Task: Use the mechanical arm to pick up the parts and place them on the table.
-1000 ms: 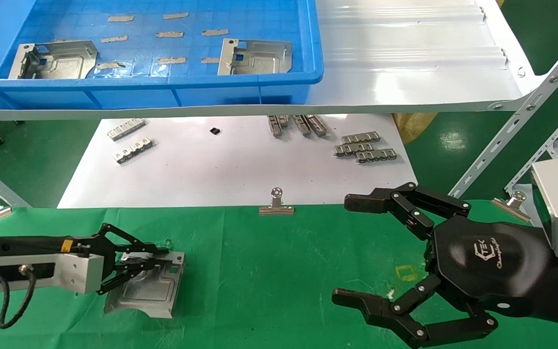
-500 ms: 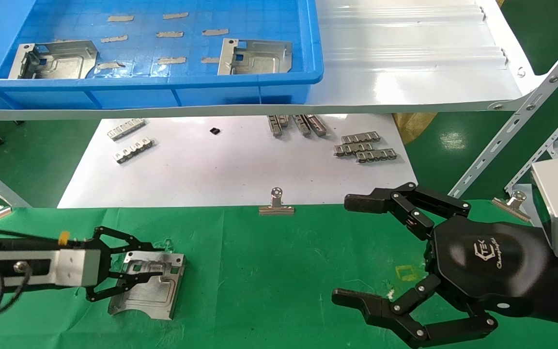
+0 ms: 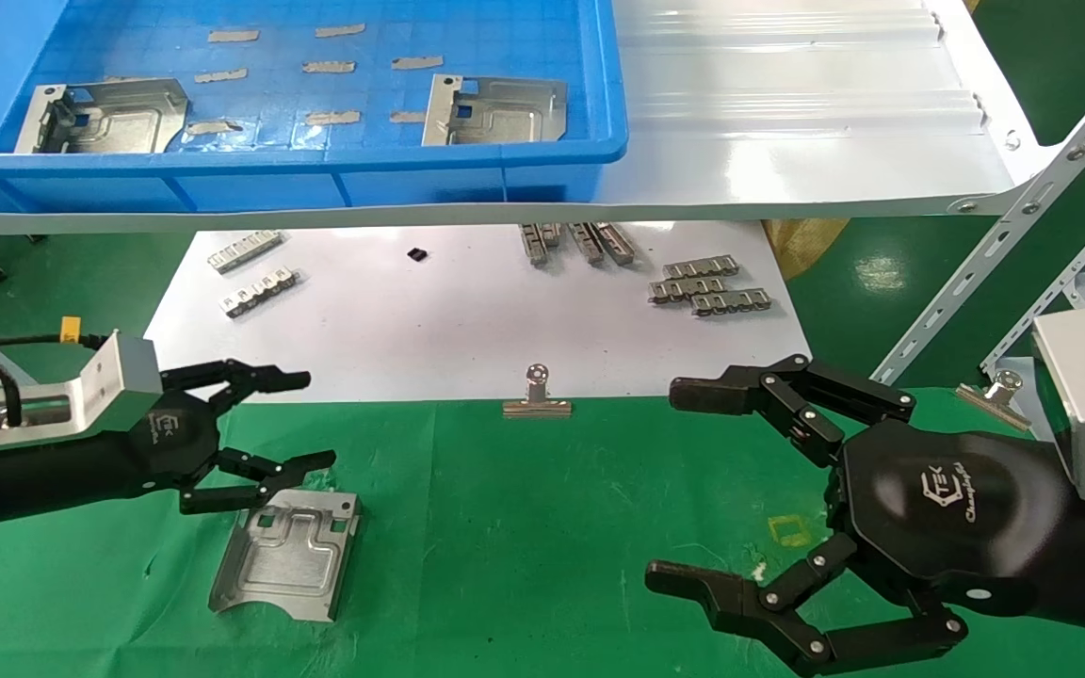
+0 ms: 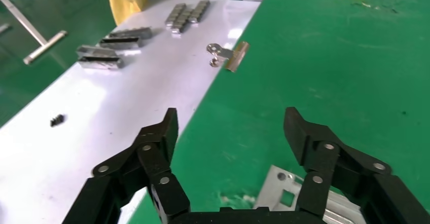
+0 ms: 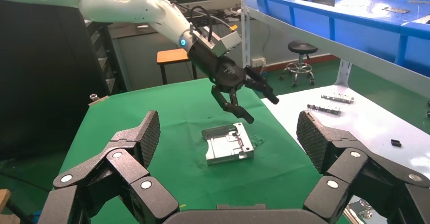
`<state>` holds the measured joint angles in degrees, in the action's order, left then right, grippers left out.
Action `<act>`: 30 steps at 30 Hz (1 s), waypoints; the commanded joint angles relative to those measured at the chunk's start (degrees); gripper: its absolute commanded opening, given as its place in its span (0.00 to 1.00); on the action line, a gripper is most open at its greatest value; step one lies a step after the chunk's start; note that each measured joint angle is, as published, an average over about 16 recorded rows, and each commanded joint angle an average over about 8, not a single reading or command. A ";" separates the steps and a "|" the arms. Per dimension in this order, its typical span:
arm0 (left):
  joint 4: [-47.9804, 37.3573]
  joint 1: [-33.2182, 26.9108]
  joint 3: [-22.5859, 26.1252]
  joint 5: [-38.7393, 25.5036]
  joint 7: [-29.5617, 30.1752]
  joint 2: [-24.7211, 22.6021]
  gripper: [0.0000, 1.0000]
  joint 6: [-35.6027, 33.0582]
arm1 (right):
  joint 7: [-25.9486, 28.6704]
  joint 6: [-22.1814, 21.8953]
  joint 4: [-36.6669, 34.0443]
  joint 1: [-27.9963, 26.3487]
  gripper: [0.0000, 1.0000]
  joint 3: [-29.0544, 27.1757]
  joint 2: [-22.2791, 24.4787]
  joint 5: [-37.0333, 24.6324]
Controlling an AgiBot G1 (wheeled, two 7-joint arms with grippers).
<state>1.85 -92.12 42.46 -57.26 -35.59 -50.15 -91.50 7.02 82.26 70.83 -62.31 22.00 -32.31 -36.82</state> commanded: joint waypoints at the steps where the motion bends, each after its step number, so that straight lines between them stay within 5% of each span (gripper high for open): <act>1: -0.13 0.51 -0.47 0.75 1.53 -0.16 1.00 -0.13 | 0.00 0.00 0.00 0.01 1.00 0.00 0.00 0.00; 10: 3.06 1.70 -1.50 1.33 2.86 0.54 1.00 0.16 | 0.00 -0.01 -0.01 0.01 1.00 0.00 0.00 0.00; 30: 26.66 11.62 -10.07 6.17 17.80 5.55 1.00 2.10 | 0.00 -0.01 -0.01 0.01 1.00 0.00 0.00 0.01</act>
<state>28.51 -80.50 32.39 -51.10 -17.78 -44.59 -89.40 7.02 82.25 70.82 -62.30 22.00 -32.31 -36.82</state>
